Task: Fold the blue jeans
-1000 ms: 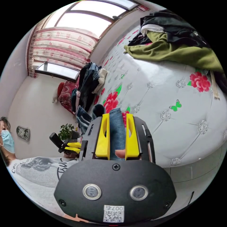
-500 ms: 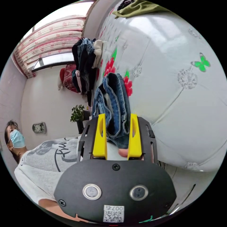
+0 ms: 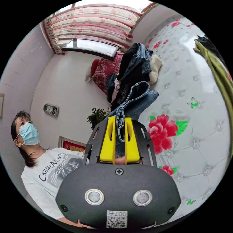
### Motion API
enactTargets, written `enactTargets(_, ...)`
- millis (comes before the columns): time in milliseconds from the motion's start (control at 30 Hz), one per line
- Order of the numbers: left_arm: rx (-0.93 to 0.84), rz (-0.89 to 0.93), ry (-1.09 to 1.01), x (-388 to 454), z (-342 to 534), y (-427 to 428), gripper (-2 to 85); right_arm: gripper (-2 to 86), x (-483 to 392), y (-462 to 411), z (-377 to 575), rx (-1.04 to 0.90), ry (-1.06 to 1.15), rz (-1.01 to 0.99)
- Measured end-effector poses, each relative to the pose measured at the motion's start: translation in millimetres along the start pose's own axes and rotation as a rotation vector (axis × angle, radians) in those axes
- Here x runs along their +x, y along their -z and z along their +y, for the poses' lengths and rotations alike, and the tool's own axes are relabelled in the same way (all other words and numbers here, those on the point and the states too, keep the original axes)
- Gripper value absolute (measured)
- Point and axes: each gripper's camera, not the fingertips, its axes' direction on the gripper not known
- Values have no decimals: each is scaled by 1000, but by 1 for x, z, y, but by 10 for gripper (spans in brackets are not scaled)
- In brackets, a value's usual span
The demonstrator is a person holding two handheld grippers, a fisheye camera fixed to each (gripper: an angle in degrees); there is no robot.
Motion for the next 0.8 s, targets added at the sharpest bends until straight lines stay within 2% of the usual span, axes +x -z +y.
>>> enactTargets(133,138,-103,-106,3,-114,54,45,34,-79,-14,-130,99,216,-43)
enactTargets(233,273,-271,-105,-3,-216,100,56,21,-116,-46,-222,180,278,-84)
enactTargets(333,371,-446,-19,-24,-257,116,76,12,-121,-93,-302,254,252,-55)
enactTargets(367,410,-576,11,-35,-263,114,83,13,-110,-115,-325,268,240,-19)
enactTargets(400,413,-684,36,-49,-261,104,85,13,-102,-126,-333,269,236,3)
enactTargets(433,398,-714,44,-57,-257,96,86,13,-80,-149,-338,266,197,54)
enactTargets(533,289,-709,36,-96,-204,41,85,8,-22,-197,-297,217,166,107)
enactTargets(633,63,-744,79,-125,-105,-39,70,7,33,-221,-216,127,138,173)
enactTargets(800,-229,-735,131,-106,7,-117,66,20,85,-193,-62,18,0,541)
